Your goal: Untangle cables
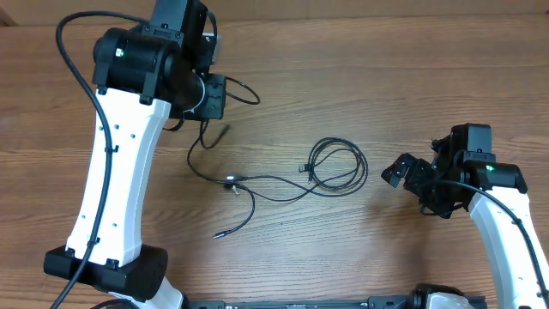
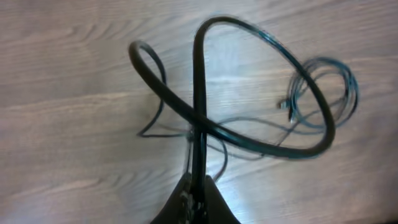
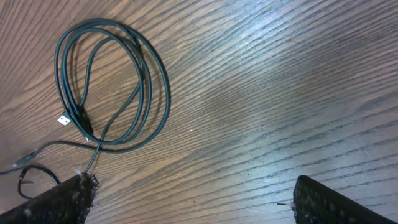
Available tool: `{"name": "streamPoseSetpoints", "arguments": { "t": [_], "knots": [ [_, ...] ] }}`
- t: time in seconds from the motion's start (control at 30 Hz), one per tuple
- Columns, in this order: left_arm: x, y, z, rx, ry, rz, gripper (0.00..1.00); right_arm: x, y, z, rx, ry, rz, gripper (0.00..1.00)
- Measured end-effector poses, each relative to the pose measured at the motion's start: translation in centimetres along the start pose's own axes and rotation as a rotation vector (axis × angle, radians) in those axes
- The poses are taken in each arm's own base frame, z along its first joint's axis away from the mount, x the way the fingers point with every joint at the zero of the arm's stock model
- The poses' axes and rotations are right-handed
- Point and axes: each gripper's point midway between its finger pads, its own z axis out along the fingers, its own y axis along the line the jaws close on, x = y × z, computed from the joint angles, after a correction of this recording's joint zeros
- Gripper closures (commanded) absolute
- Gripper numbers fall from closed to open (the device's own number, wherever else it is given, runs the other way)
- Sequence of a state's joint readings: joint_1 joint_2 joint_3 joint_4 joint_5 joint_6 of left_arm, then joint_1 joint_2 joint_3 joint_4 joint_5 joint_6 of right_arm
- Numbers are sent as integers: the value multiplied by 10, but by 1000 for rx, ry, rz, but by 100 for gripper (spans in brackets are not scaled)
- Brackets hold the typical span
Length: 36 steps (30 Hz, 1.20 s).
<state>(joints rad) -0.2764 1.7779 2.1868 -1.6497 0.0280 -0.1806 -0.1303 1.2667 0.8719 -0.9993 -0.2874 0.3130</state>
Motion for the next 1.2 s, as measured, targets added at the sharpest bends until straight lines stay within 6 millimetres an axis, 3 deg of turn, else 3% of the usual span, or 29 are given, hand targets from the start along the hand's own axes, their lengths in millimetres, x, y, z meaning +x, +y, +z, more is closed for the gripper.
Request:
{"name": "streamPoseSetpoints", "arguments": {
  "t": [0.17,0.4,0.6,0.8,0.9,1.13,1.2],
  "knots": [
    [16,-5,8,38,79,48,96,0,0,0,0,0,0,0],
    [32,17,31,-95,159,-80,96,1,0,0,1,2,1,0],
    [53,6,48,-16,271,-45,96,1,0,0,2,3,2,0],
    [63,11,57,-57,311,-104,96,1,-1,0,3,6,2,0],
    [64,24,59,-137,308,-143,96,1,-1,0,3,6,2,0],
    [54,75,51,-431,206,-292,96,2,-1,0,3,7,2,0],
    [51,95,46,-510,172,-348,83,2,-1,0,3,6,2,0]
  ]
}}
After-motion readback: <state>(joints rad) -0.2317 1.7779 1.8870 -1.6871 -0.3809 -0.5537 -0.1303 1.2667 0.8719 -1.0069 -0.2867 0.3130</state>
